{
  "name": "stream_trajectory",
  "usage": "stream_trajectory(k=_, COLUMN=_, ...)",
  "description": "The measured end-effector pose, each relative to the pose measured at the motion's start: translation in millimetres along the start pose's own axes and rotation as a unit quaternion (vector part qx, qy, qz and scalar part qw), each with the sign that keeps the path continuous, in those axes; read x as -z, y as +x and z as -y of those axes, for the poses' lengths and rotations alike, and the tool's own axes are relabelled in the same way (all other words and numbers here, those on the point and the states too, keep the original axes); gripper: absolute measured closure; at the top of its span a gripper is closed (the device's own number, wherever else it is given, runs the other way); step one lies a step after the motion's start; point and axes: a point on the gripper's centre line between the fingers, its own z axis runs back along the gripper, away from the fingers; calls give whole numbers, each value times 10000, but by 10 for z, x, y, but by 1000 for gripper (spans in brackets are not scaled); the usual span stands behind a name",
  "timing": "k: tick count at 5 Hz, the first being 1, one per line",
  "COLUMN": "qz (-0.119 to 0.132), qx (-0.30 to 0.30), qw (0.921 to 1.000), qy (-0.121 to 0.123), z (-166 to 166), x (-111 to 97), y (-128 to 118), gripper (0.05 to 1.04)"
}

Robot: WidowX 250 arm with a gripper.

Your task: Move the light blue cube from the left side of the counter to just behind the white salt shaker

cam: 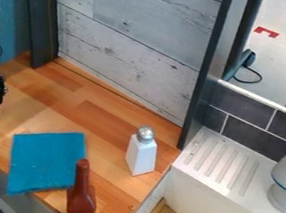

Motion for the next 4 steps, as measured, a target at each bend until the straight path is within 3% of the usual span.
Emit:
stream_trajectory(k=2, qz=54, qx=-395, qw=9989, qy=250, z=-56, x=176, y=-27, gripper=79)
stream_trajectory(k=3, qz=-85, qx=-464, qw=9986, qy=218, z=-35, x=264, y=-72, gripper=79)
stream_trajectory(k=4, qz=39, qx=-552, qw=9982, qy=231, z=-45, x=273, y=-35, gripper=135)
